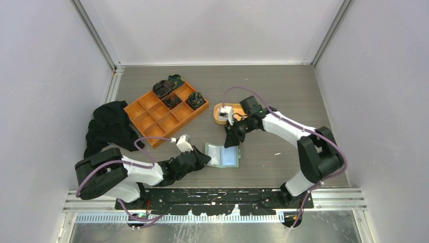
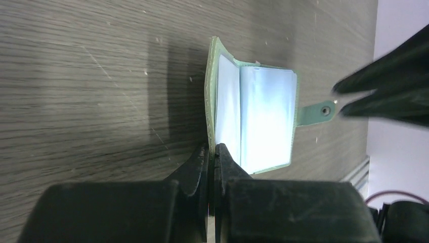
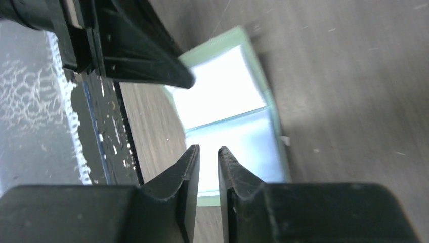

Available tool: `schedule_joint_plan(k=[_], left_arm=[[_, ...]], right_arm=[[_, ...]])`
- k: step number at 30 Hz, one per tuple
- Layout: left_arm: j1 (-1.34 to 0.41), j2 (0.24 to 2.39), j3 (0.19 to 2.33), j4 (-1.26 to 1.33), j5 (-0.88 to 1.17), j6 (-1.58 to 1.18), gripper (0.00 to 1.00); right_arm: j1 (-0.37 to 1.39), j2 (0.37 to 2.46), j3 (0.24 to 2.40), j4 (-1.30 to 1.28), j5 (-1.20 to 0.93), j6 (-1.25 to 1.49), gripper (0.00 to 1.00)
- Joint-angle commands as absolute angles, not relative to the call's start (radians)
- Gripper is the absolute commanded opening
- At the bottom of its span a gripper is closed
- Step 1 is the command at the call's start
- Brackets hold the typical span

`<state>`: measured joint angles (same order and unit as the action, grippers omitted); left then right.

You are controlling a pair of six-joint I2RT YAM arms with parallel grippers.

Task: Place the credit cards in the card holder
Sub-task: Open the card holder at the center of the board.

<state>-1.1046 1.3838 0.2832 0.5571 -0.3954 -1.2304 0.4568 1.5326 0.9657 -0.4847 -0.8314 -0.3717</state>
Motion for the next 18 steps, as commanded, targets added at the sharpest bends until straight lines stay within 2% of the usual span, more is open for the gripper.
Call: schedule_joint_plan(k=[1, 6, 12, 16, 18], left_arm=[[-1.153, 1.413, 0.276, 0.608, -0.598, -1.328, 0.00], [-1.172, 1.443, 0.300, 0.626, -0.692, -1.351, 0.00], [-1.173, 1.516, 0.303, 0.731, -0.641, -1.322, 0.00], [-1.171, 1.580, 0.251, 0.857, -0.600, -1.334, 0.18], [-1.171, 1.590, 0.234, 0.898, -0.584, -1.335, 0.24]], right_arm=[[0.532, 1.631, 1.074, -0.688, -0.778, -0.548, 0.24], [0.565, 1.682, 1.095, -0.725, -0.668, -0.572, 0.23], [0.567, 1.762, 1.132, -0.690, -0.413, -0.479, 0.23], [0.567, 1.782, 1.142, -0.691, -0.379, -0.467, 0.25], [0.565, 1.781, 1.153, -0.703, -0.384, -0.468, 0.26]])
